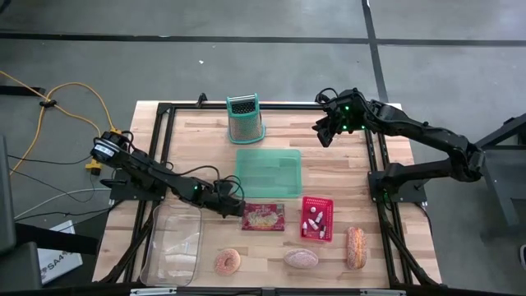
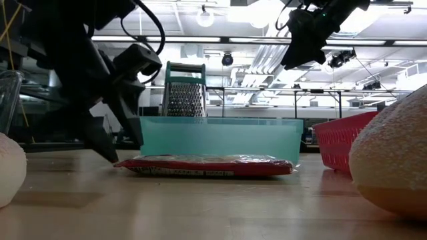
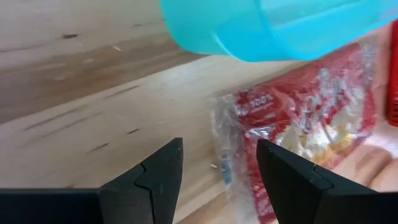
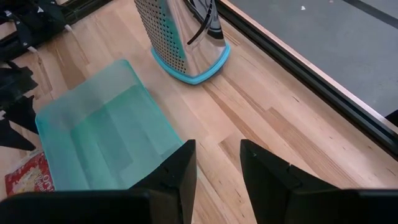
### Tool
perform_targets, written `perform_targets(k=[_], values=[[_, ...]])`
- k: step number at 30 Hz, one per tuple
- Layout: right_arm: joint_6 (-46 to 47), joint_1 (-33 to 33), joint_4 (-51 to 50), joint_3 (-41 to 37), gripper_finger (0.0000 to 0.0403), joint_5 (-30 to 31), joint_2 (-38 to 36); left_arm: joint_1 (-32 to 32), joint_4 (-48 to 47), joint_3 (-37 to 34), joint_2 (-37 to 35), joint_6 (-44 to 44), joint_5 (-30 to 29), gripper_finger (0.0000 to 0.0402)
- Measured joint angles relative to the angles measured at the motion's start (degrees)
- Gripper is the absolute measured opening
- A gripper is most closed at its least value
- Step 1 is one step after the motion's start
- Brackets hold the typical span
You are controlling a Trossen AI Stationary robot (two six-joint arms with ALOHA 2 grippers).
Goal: Pick & Place Food Item
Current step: Put the popcorn bag into the green bin
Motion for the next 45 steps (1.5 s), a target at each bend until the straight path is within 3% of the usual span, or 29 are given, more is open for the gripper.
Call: perform_targets(k=[17, 45], values=[[0.0, 0.0, 0.9, 0.0, 0.0112, 0.0, 0.0, 1.1, 10.0, 0.0, 4.8, 1.8, 3.0, 0.0198], [0.0, 0.0, 0.9, 0.0, 0.0112, 0.0, 0.0, 1.1, 10.4, -0.1, 4.9, 3.3, 3.7, 0.0198]])
